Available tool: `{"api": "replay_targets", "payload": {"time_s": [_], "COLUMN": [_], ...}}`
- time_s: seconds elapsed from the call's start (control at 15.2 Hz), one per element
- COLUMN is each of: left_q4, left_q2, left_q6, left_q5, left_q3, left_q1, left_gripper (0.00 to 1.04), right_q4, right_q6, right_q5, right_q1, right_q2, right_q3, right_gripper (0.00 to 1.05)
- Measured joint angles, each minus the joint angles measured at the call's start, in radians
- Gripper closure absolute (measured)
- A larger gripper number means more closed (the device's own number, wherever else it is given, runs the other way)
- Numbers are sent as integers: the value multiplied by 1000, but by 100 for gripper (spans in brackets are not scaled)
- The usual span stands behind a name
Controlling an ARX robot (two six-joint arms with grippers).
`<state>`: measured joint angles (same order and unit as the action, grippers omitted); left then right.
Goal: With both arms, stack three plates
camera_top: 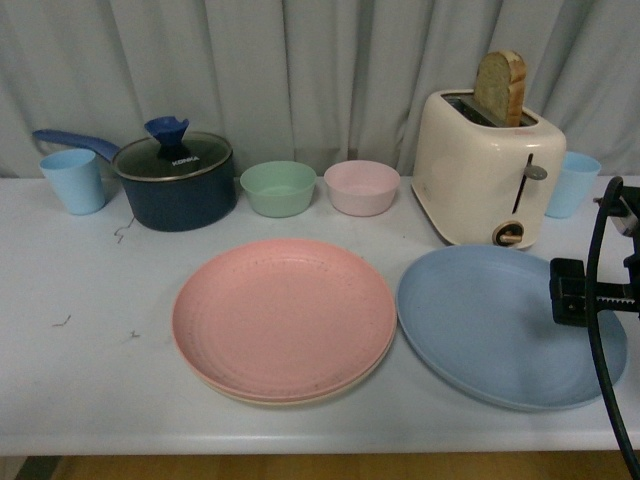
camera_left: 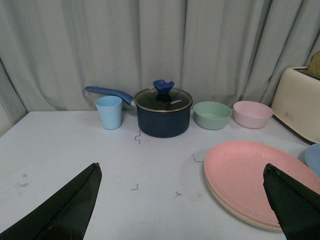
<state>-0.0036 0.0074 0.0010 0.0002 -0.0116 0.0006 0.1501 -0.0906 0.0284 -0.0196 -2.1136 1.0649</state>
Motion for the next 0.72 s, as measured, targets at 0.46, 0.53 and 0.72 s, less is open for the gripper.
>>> {"api": "replay_targets", "payload": {"time_s": [0.46, 0.53, 0.72], "left_q4": [0, 0, 0], "left_q2": [0, 0, 0], "left_q6": [0, 0, 0], "left_q5": [0, 0, 0], "left_q3": [0, 0, 0], "left_q1": [0, 0, 0], "left_gripper": [7, 7, 7], "right_q4": [28, 37, 93], "right_q6": [-26, -26, -48], "right_q5": [34, 33, -8], "right_q1": [1, 1, -8], "right_q2": [-59, -59, 11], "right_q3": [12, 10, -65], "right_gripper": [62, 74, 100]}}
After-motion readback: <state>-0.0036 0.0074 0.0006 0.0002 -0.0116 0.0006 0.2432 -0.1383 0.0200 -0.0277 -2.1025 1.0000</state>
